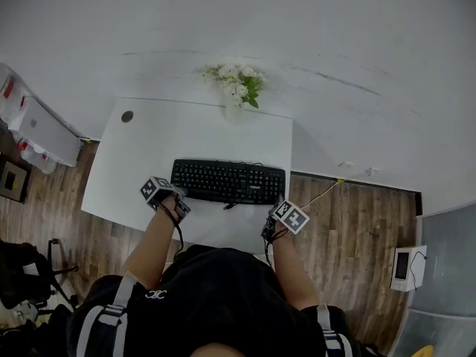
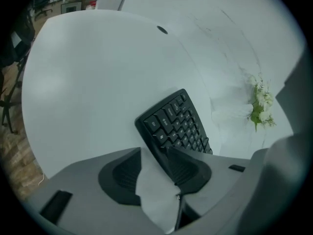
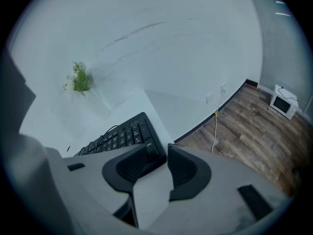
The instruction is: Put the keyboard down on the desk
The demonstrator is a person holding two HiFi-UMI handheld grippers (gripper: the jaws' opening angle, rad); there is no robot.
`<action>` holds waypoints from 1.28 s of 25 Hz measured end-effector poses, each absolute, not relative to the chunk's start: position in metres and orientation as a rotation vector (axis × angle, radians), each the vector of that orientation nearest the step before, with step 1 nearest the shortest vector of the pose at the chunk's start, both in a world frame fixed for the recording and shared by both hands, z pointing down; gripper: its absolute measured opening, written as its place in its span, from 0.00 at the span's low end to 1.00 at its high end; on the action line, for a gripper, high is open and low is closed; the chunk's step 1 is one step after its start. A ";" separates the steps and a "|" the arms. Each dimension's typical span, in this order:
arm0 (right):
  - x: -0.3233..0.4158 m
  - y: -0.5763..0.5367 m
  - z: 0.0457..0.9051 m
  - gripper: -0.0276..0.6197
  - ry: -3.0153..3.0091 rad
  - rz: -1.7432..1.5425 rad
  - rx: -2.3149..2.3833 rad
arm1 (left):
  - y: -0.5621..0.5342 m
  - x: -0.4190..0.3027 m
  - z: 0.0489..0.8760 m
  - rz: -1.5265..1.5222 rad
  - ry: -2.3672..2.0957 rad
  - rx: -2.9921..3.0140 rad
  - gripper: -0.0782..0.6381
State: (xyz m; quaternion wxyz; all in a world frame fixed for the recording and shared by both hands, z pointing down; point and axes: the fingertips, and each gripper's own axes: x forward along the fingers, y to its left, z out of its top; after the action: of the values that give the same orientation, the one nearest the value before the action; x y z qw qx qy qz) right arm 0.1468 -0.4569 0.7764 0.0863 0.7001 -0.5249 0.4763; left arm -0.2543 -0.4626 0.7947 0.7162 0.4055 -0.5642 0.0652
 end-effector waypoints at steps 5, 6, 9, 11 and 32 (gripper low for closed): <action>0.149 -0.465 0.756 0.05 -1.682 1.257 2.075 | -0.448 -0.264 0.793 0.166 -1.330 0.905 0.11; 0.147 -0.466 0.751 0.05 -1.715 1.228 2.058 | -0.448 -0.264 0.790 0.163 -1.340 0.921 0.11; 0.138 -0.473 0.736 0.05 -1.810 1.140 2.013 | -0.454 -0.262 0.775 0.153 -1.379 1.006 0.11; 0.131 -0.479 0.724 0.05 -1.891 1.070 1.990 | -0.467 -0.257 0.759 0.104 -1.411 1.103 0.11; 0.032 -0.527 0.448 0.05 -2.711 0.171 1.763 | -0.536 -0.178 0.479 0.118 -1.849 2.337 0.11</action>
State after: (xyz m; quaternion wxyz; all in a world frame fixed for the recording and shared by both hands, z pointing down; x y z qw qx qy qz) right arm 0.0318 -0.5271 0.4478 -0.0482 0.5437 -0.8362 0.0529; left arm -0.1783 -0.5361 0.4790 0.0798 0.7811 -0.6180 0.0393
